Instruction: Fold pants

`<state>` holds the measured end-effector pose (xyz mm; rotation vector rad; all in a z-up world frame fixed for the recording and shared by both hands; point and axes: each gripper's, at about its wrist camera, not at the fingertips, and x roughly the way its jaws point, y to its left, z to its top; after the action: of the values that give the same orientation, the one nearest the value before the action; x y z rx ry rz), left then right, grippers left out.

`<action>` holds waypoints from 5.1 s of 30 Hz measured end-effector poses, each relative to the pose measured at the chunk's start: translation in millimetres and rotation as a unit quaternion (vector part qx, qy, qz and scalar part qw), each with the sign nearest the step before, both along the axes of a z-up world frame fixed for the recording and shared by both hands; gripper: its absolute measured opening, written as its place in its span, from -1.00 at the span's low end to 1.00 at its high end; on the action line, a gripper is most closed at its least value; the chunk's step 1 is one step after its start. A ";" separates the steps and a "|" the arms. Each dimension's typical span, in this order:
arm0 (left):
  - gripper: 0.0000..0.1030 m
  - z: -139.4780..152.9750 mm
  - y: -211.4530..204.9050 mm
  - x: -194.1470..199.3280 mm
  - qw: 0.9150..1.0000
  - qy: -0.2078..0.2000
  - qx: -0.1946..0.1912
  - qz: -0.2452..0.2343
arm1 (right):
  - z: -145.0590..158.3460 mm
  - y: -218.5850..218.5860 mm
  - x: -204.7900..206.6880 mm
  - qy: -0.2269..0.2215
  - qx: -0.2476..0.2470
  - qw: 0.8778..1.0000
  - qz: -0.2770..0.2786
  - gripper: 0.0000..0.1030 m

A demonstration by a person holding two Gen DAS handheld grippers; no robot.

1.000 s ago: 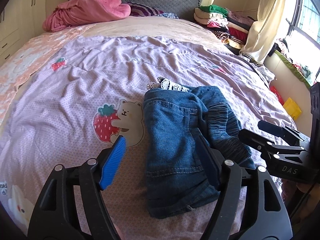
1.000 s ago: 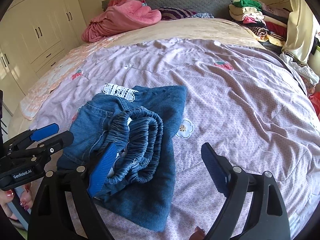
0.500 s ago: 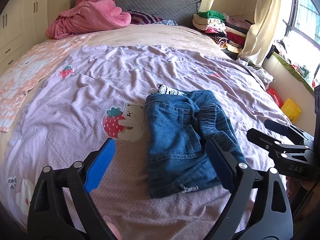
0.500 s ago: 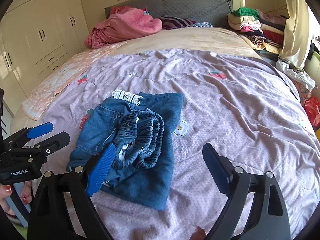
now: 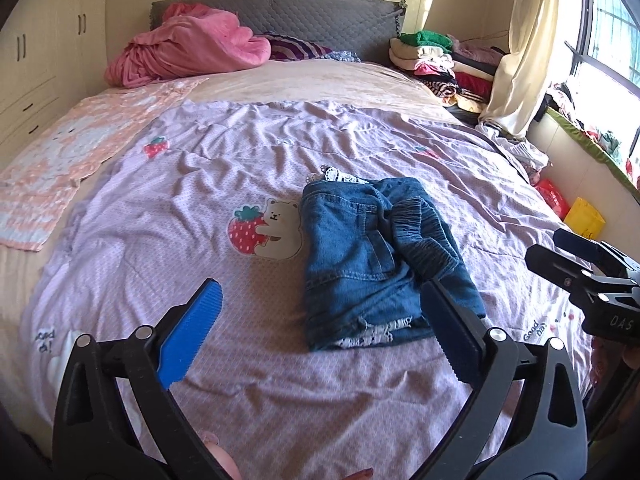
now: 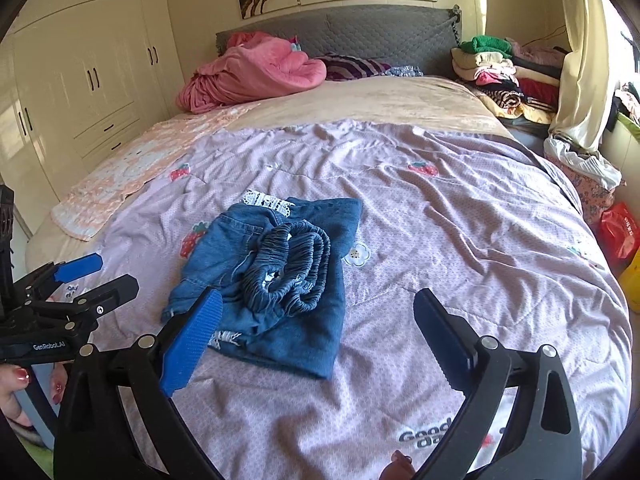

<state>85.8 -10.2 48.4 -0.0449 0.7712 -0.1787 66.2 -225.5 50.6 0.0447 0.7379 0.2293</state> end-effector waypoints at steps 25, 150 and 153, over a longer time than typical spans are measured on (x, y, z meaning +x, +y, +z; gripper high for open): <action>0.81 -8.5 4.4 -65.9 1.000 -0.003 0.013 0.012 | -10.7 9.9 -66.8 -0.002 -0.015 1.000 0.010 0.91; 0.81 -54.3 -5.7 -85.7 0.999 0.037 0.023 0.013 | -56.3 3.8 -88.9 0.030 -0.019 0.999 -0.017 0.91; 0.81 -54.2 -6.3 -86.0 0.999 0.038 0.024 0.014 | -56.5 4.2 -88.5 0.030 -0.020 0.999 -0.017 0.91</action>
<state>-0.2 -16.5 -5.8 -0.0164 0.8497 -0.1318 -22.4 -221.2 -5.9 0.0264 0.8009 0.1813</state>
